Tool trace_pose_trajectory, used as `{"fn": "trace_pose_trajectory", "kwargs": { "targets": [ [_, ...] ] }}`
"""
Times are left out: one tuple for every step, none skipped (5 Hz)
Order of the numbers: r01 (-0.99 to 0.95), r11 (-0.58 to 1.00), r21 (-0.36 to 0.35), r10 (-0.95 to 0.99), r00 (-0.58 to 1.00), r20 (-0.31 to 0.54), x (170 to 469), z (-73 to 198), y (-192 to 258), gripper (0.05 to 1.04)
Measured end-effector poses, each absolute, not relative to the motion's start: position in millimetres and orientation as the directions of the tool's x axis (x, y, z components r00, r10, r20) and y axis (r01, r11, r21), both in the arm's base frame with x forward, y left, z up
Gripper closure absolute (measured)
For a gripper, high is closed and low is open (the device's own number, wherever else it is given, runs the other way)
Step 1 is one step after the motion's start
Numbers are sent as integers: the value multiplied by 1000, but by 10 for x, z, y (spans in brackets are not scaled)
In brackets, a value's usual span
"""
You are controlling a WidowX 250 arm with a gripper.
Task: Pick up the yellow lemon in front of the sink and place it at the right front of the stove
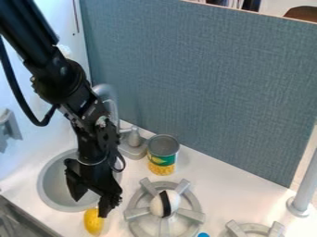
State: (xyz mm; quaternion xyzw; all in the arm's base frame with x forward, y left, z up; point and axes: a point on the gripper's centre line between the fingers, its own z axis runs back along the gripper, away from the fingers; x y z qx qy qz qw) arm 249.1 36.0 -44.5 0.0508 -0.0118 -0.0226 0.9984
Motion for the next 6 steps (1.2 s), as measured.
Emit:
{"fn": "trace_pose_trajectory", "kwargs": {
  "targets": [
    [44, 994, 97, -44, 999, 2, 2450, -504, 349, 83],
    [6, 997, 72, -10, 998, 60, 2479, -534, 307, 83],
    [-48, 998, 44, 42, 991, 123, 2547, -540, 271, 83],
    [-169, 985, 30, 164, 977, 133, 2556, -588, 274, 83],
    [-280, 958, 58, 277, 959, 64, 2523, -684, 316, 83],
    [-328, 941, 79, 327, 945, 22, 2488, -750, 334, 83]
  ]
}}
